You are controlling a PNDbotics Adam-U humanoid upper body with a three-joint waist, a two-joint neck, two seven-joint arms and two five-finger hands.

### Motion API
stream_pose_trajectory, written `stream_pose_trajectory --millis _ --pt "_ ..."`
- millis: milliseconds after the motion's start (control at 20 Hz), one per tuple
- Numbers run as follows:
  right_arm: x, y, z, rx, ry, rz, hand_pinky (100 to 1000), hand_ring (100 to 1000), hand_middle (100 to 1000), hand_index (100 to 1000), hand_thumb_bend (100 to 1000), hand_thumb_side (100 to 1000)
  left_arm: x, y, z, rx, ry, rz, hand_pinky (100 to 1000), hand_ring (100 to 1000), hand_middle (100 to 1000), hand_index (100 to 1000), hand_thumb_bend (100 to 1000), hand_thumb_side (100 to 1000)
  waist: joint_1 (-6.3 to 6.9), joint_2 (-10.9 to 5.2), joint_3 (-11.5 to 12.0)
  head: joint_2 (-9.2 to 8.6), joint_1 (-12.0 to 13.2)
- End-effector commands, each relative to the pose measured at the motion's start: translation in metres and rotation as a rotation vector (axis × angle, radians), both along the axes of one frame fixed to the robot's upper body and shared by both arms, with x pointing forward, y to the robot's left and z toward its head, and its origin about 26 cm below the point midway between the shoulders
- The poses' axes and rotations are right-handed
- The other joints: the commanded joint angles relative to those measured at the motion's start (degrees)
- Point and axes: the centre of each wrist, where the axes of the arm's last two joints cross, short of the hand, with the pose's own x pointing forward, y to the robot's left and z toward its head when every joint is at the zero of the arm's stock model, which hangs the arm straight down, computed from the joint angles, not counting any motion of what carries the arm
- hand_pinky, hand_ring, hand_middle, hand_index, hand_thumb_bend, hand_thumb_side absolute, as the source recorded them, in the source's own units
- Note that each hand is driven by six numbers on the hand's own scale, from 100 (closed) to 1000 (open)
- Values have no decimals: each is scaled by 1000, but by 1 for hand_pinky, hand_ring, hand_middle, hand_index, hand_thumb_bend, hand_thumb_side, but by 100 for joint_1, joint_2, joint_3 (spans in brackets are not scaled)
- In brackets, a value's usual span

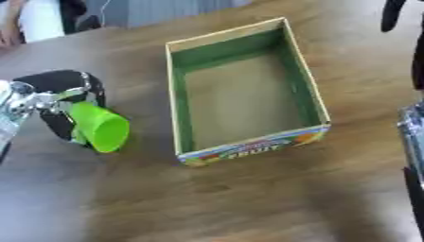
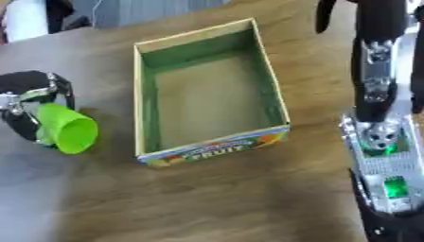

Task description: Pick up objects on the table and place them in the box.

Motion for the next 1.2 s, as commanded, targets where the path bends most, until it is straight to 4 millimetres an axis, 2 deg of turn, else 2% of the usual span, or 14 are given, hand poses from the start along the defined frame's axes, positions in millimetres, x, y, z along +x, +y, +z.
stream_pose_trajectory --millis 50,200,250,300,350,550,700,900,950,1100,1150,1200 --pt "-2 0 8 -2 -29 9 192 729 700 872 382 1000 -2 1 10 1 -91 -2 100 223 258 351 251 100 -35 -86 19 1 -67" --pt "-2 0 8 -2 -29 8 191 729 700 871 382 1000 -2 1 8 -16 -110 -8 100 193 230 324 214 100 -44 -87 22 1 -77" --pt "-2 0 8 -2 -28 7 191 730 700 870 382 1000 -2 1 9 -23 -124 -9 100 135 173 271 152 100 -49 -88 22 1 -82" --pt "-2 0 8 -2 -28 7 192 730 700 870 382 1000 -3 1 11 -31 -145 -9 100 144 181 278 165 100 -52 -89 23 1 -86" --pt "-2 0 8 -2 -27 6 190 730 700 868 381 1000 -3 1 13 -41 -177 -6 100 100 115 226 100 100 -58 -90 25 1 -95" --pt "-2 0 8 0 -24 3 188 730 700 868 381 1000 -5 -3 16 -113 -311 25 100 100 100 195 100 100 -82 -90 26 1 -120" --pt "-2 0 8 4 -22 1 187 730 700 868 381 1000 -5 -9 9 -393 -405 81 100 100 100 195 100 101 -116 -85 23 1 -130" --pt "-2 0 8 11 -21 -1 186 730 700 867 379 1000 0 -18 -6 -858 -458 184 100 100 100 199 100 169 -185 -84 16 1 -145" --pt "-2 0 9 12 -21 0 186 730 700 867 379 1000 0 -20 -8 -928 -460 193 100 100 100 200 100 177 -192 -83 13 1 -146" --pt "-2 1 10 14 -24 2 187 730 700 866 376 1000 3 -38 -13 -1146 -398 180 100 100 100 224 100 350 -238 -85 -29 1 -131" --pt "-2 1 10 15 -24 3 187 730 700 866 376 1000 3 -43 -13 -1206 -358 165 100 100 100 224 100 350 -245 -90 -38 1 -123" --pt "-2 2 10 16 -24 5 187 730 701 865 376 1000 3 -48 -12 -1257 -308 143 100 100 100 237 100 402 -248 -100 -55 1 -110"
